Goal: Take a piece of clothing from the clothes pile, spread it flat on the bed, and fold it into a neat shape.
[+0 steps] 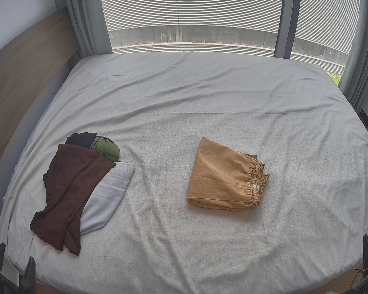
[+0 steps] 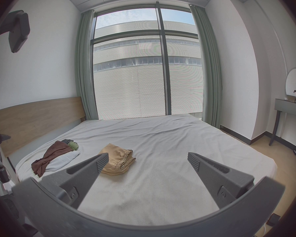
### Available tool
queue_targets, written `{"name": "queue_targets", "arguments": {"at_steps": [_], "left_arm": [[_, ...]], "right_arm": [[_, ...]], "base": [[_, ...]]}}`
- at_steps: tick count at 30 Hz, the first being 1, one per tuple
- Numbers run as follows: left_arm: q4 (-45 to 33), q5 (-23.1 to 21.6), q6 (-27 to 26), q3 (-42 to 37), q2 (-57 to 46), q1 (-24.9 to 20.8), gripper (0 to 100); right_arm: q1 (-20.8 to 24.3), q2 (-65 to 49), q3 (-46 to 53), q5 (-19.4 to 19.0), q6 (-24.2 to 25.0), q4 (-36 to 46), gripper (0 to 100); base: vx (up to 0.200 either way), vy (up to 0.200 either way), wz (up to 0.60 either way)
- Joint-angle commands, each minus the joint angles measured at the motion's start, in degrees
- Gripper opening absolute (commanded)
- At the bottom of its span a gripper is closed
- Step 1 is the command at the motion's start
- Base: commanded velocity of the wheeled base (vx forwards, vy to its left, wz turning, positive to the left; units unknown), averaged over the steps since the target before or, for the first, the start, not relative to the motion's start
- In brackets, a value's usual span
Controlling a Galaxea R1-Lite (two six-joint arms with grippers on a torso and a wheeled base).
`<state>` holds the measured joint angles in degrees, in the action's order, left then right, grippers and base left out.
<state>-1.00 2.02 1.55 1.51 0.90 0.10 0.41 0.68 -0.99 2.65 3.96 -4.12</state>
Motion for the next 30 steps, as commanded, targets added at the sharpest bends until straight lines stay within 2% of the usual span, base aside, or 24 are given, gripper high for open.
{"name": "queue_targets", "arguments": {"at_steps": [1, 15, 20, 22, 26, 27, 30], "left_arm": [[-0.58, -1.06, 0.03, -0.72, -0.29, -0.54, 100], [0.82, -0.97, -0.76, -1.51, -0.64, -0.19, 100], [0.91, -0.88, -0.76, -1.51, -0.64, -0.27, 100], [0.91, -0.79, -0.76, -1.51, -0.64, -0.27, 100], [0.82, -0.79, -0.85, -1.51, -0.64, -0.19, 100], [0.91, -0.79, -0.85, -1.51, -0.73, -0.19, 100], [0.82, -0.79, -0.85, -1.51, -0.64, -0.19, 100]], "right_arm": [[0.02, -0.42, 0.99, -0.27, 0.26, -0.01, 100], [-0.15, -0.42, 0.99, -0.36, -1.15, 0.43, 100], [-0.33, -0.42, 0.99, -0.54, -8.0, 0.17, 100], [-0.33, -0.51, 0.99, -0.45, -7.65, -0.01, 100], [-0.33, -0.51, 0.99, 1.75, -6.69, -0.1, 100], [-0.33, -0.51, 0.99, 3.68, -7.13, -0.01, 100], [-0.24, -0.51, 0.99, 4.12, -8.09, 0.08, 100]], "base": [[0.0, 0.0, 0.0], [0.0, 0.0, 0.0], [0.0, 0.0, 0.0], [0.0, 0.0, 0.0], [0.0, 0.0, 0.0], [0.0, 0.0, 0.0], [0.0, 0.0, 0.0]]}}
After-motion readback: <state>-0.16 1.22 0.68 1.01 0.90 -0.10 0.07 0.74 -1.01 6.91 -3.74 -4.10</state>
